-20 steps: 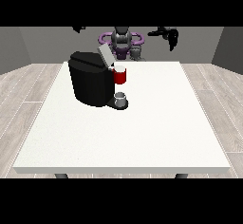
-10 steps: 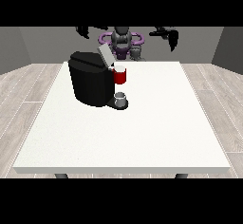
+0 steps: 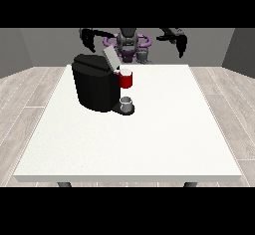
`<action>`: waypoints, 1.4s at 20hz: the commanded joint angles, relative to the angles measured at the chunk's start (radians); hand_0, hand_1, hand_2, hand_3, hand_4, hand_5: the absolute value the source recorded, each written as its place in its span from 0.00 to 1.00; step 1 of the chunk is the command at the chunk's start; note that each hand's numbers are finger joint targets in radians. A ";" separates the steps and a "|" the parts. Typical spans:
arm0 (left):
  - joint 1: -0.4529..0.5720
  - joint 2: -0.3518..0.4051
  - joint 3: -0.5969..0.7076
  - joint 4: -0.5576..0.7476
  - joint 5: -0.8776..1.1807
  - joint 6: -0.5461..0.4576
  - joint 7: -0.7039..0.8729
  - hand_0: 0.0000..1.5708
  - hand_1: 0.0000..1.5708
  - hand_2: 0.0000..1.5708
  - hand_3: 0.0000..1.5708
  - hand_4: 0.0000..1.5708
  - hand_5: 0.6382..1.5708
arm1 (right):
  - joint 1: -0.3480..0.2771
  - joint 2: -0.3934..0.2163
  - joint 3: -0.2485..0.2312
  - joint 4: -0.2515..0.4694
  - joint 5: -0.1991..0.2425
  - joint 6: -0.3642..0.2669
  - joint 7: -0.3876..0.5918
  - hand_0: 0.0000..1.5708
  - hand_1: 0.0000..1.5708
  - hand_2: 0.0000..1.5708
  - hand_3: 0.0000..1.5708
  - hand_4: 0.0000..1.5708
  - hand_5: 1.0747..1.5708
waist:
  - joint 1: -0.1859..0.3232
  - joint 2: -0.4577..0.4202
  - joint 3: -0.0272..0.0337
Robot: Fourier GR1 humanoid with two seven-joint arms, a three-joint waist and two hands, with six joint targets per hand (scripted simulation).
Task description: Insert the coffee pod into the coffee machine and close the lid
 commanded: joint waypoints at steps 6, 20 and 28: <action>-0.015 0.040 -0.009 -0.119 0.043 0.035 0.048 0.00 0.00 0.00 0.00 0.00 1.00 | -0.143 -0.005 -0.014 0.141 0.036 0.001 -0.057 0.00 0.00 0.00 0.00 0.00 1.00 | -0.021 0.098 -0.0002; 0.024 0.108 0.021 -0.108 0.082 0.032 -0.004 0.00 0.00 0.00 0.00 0.00 1.00 | -0.207 0.050 0.029 0.206 0.096 -0.013 -0.084 0.00 0.00 0.00 0.00 0.00 1.00 | -0.047 0.139 -0.0004; 0.025 0.088 -0.009 -0.108 0.054 0.070 -0.038 0.00 0.00 0.00 0.00 0.00 1.00 | -0.264 0.059 0.054 0.238 0.129 -0.006 -0.081 0.00 0.00 0.00 0.00 0.00 1.00 | -0.040 0.147 -0.0005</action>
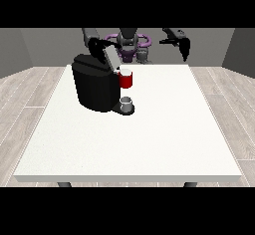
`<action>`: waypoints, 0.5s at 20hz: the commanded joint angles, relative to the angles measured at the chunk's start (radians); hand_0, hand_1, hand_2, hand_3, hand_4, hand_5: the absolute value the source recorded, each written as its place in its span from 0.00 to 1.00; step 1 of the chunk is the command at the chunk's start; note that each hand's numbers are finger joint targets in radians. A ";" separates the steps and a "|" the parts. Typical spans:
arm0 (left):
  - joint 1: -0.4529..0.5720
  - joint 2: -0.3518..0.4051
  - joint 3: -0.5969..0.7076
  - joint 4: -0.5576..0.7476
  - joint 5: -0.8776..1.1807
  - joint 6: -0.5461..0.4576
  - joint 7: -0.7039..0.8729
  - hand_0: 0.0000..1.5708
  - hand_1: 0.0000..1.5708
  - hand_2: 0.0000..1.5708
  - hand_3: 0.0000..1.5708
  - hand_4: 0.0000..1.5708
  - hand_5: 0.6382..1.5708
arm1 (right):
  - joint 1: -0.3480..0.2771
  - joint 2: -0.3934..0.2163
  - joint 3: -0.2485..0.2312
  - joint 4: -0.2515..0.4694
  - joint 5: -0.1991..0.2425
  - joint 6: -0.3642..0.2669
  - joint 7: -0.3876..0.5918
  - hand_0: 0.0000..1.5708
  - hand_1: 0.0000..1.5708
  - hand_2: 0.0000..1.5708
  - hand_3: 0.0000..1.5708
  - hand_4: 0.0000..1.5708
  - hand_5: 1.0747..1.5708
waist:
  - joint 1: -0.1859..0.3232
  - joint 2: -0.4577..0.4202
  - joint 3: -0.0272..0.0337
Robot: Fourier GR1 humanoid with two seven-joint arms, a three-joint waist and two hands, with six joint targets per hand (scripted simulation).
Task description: Insert the coffee pod into the coffee machine and close the lid
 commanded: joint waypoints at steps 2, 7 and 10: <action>0.020 -0.033 -0.033 -0.010 -0.019 0.040 0.015 0.00 0.00 0.00 0.00 0.00 1.00 | -0.011 0.008 0.009 0.051 0.013 0.011 0.007 0.00 0.00 0.00 0.00 0.00 1.00 | 0.002 0.001 0.0034; -0.001 0.004 -0.016 0.004 0.010 0.011 0.025 0.00 0.00 0.00 0.00 0.10 1.00 | -0.084 0.051 0.033 0.054 0.051 -0.046 0.041 0.00 0.00 0.00 0.00 0.10 1.00 | 0.031 0.002 0.0033; -0.027 0.012 -0.003 0.038 0.009 0.022 0.000 0.00 0.00 0.00 0.00 0.09 1.00 | -0.146 0.033 0.044 0.055 0.069 -0.025 0.068 0.00 0.00 0.00 0.00 0.00 1.00 | 0.019 0.023 0.0032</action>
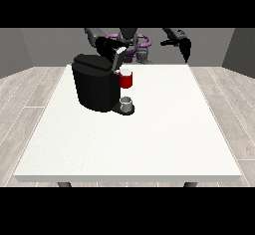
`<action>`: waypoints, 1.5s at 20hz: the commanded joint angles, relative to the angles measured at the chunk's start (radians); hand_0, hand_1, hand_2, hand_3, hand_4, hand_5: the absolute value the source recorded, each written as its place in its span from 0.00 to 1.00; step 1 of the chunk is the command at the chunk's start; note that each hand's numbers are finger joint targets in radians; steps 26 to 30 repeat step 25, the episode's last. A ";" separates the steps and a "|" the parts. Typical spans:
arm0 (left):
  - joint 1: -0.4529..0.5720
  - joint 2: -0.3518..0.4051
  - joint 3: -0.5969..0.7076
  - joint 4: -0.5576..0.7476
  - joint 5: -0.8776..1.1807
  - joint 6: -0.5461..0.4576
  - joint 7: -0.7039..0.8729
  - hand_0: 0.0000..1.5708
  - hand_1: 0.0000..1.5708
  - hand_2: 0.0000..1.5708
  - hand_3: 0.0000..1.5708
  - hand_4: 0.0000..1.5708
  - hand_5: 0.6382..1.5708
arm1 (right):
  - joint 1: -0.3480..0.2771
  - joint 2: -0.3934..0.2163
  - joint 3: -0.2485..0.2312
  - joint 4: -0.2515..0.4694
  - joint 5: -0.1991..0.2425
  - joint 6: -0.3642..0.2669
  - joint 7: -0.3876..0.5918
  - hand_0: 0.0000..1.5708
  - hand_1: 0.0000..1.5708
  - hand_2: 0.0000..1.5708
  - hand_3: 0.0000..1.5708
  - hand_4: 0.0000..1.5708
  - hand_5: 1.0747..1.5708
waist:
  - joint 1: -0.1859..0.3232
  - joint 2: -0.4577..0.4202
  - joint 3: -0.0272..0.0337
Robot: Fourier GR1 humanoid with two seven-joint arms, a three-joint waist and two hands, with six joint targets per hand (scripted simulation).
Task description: Insert the coffee pod into the coffee machine and close the lid
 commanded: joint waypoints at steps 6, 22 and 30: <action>-0.036 0.009 -0.003 0.008 0.024 0.002 0.046 0.00 0.00 0.00 0.00 0.10 1.00 | -0.087 0.048 0.050 0.022 0.083 -0.052 0.034 0.00 0.00 0.00 0.00 0.08 1.00 | 0.008 -0.019 0.0003; 0.057 -0.042 -0.025 0.062 -0.003 0.039 -0.099 0.00 0.00 0.00 0.00 0.12 1.00 | 0.208 0.116 0.207 -0.122 -0.123 0.003 -0.131 0.00 0.00 0.00 0.00 0.18 1.00 | -0.091 -0.151 0.0006; 0.116 -0.015 -0.015 0.062 0.010 0.004 -0.110 0.00 0.00 0.00 0.00 0.12 1.00 | 0.330 0.117 0.230 -0.146 -0.130 -0.056 -0.120 0.00 0.00 0.00 0.00 0.10 1.00 | -0.111 -0.195 0.0005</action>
